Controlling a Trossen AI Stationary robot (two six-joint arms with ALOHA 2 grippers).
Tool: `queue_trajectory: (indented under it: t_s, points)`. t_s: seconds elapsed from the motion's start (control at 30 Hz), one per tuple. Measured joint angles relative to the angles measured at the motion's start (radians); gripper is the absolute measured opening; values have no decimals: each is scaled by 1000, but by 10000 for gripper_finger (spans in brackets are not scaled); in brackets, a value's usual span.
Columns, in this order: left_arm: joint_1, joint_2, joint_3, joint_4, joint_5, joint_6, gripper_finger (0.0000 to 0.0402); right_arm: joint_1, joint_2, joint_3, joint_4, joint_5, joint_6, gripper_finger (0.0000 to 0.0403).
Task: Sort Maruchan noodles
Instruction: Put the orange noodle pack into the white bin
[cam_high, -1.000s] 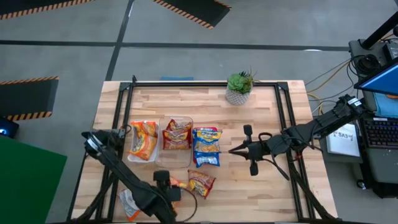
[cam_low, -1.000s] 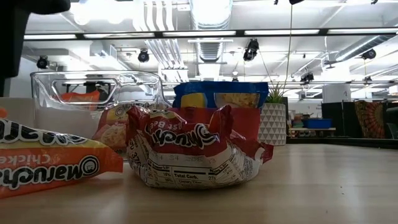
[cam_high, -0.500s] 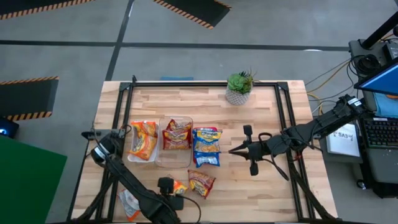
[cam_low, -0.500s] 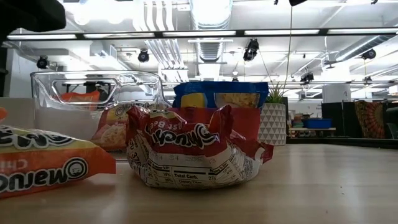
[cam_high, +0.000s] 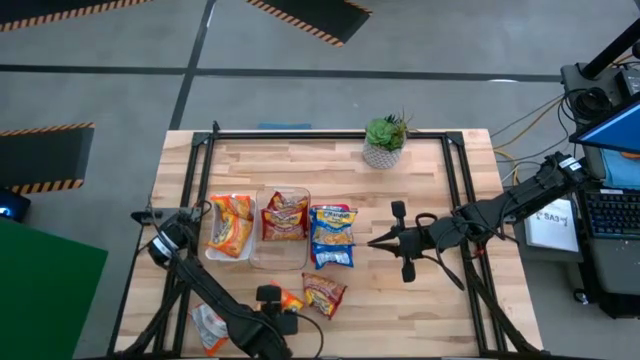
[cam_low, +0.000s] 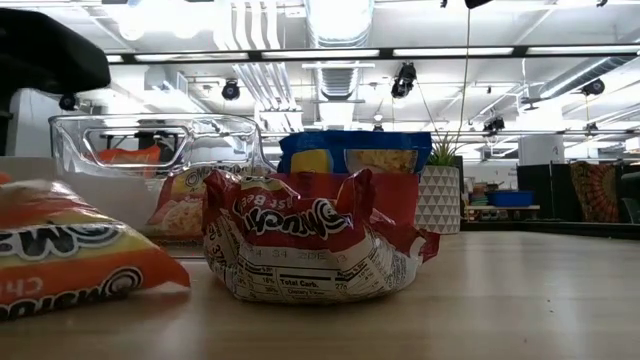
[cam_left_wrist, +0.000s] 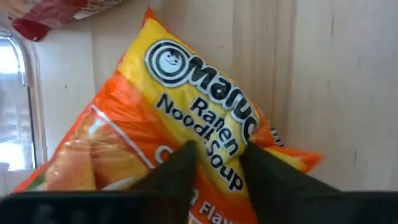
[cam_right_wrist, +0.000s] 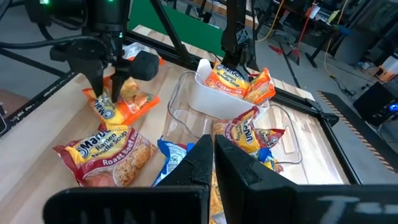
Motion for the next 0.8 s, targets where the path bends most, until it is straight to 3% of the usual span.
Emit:
queue_trajectory:
  t_s: [0.1, 0.17, 0.37, 0.63, 0.8]
  points:
    - [-1, -3, 2, -15, -1, 2, 36, 0, 0, 0, 0, 0, -1, 9]
    - [-1, -4, 3, -15, -4, 1, 11, 0, 0, 0, 0, 0, -3, 9]
    - [-7, -53, 14, -83, -60, 7, 1, 0, 0, 0, 0, 1, -3, 9]
    - [-29, -340, 20, -345, -422, -184, 0, 0, 0, 0, 0, 1, -3, 9]
    - [-28, -465, 9, -352, -431, -168, 0, 0, 0, 0, 0, 2, -3, 9]
